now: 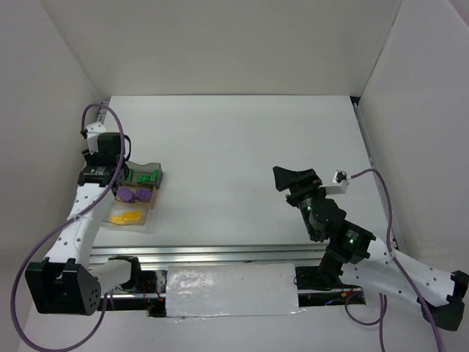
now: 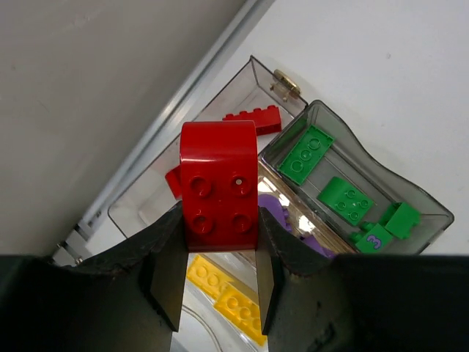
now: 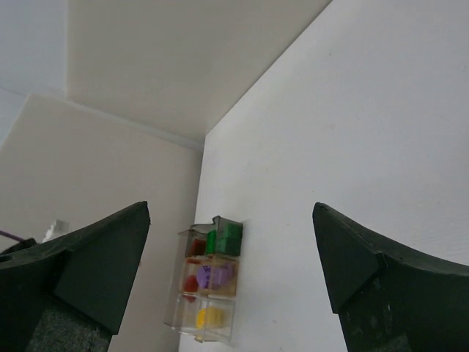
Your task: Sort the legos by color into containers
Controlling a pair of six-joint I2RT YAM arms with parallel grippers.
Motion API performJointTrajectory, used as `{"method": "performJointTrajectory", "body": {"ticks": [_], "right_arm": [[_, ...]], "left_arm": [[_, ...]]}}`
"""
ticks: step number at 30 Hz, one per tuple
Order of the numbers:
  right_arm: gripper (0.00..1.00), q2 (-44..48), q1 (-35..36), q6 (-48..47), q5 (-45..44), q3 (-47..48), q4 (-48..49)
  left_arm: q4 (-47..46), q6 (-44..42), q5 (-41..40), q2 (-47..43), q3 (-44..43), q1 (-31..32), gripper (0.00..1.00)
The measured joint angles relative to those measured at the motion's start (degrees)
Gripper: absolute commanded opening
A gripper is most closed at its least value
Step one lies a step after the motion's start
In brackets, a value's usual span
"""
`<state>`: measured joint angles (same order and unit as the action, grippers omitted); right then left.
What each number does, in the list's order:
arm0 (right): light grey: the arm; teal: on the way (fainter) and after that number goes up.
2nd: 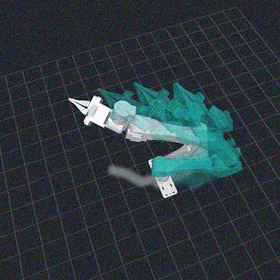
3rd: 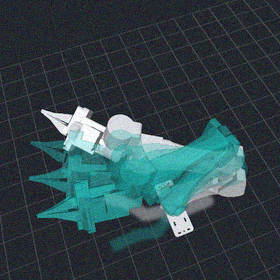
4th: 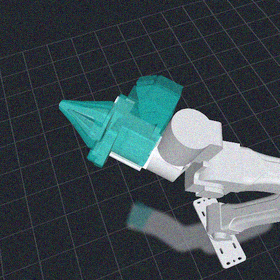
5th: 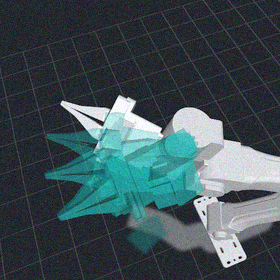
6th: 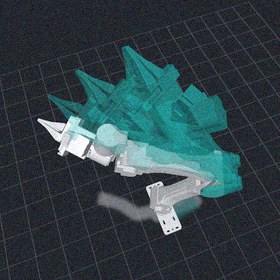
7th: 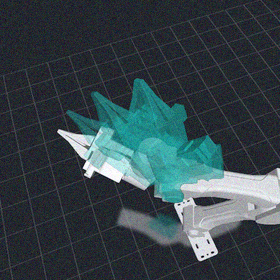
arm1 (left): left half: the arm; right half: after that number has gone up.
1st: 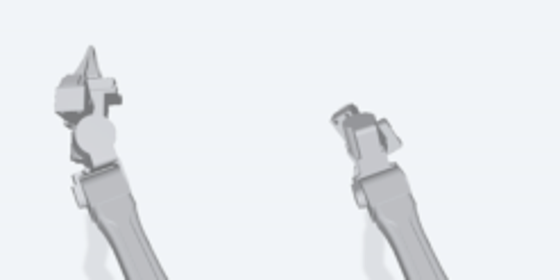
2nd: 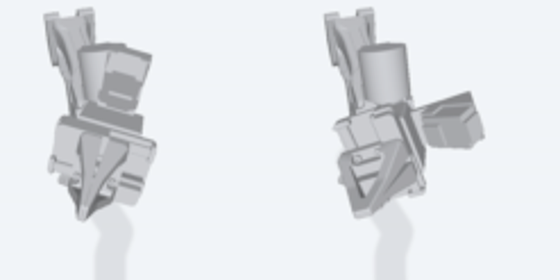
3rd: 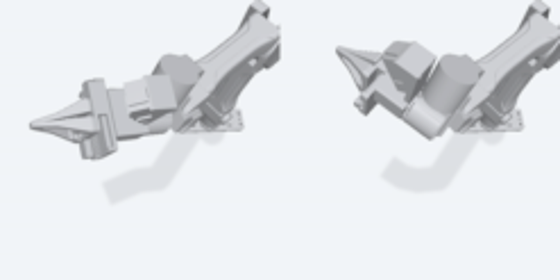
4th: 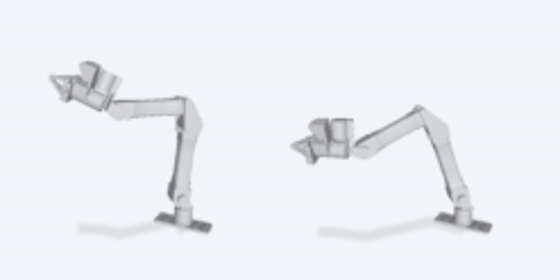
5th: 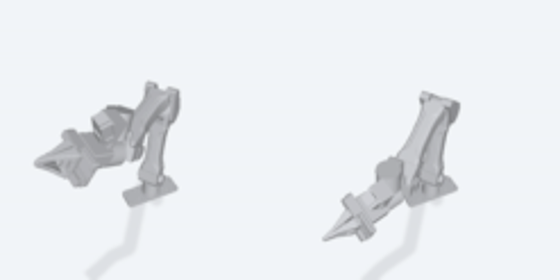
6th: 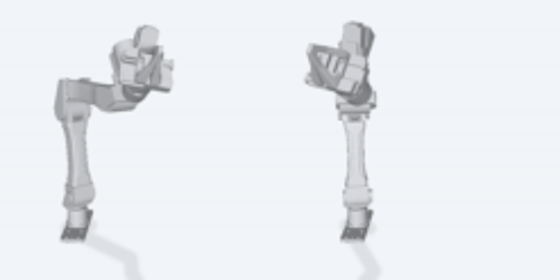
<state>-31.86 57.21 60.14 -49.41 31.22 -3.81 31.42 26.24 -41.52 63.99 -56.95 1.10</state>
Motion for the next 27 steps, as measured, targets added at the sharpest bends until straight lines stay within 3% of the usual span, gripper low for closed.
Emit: {"method": "performJointTrajectory", "body": {"ticks": [8, 12, 15, 16, 23, 27], "right_arm": [[1.0, -0.7, 0.0, -4.8, 4.3, -1.2, 0.8], [1.0, -1.7, -0.2, -6.8, 7.0, -1.2, 1.0], [1.0, -1.9, -0.3, -7.6, 8.5, -1.2, 1.2], [1.0, -1.9, -0.3, -7.8, 8.9, -1.2, 1.2], [1.0, -2.9, -0.3, -8.0, 10.3, -1.2, 1.2], [1.0, -4.2, -0.3, -8.2, 11.2, -1.2, 1.2]], "left_arm": [[-8.9, -17.1, 7.4, 2.2, 3.3, -5.6, 0.0], [-10.0, -18.4, 9.2, 9.2, 3.5, -8.3, 0.0], [-11.0, -18.3, 10.0, 12.3, 4.8, -8.8, 0.13], [-11.3, -18.3, 10.3, 12.4, 5.4, -8.9, 0.23], [-13.2, -15.3, 11.0, 13.9, 6.1, -11.9, 0.25], [-13.9, -13.8, 11.3, 16.0, 6.1, -13.3, 0.32]]}}
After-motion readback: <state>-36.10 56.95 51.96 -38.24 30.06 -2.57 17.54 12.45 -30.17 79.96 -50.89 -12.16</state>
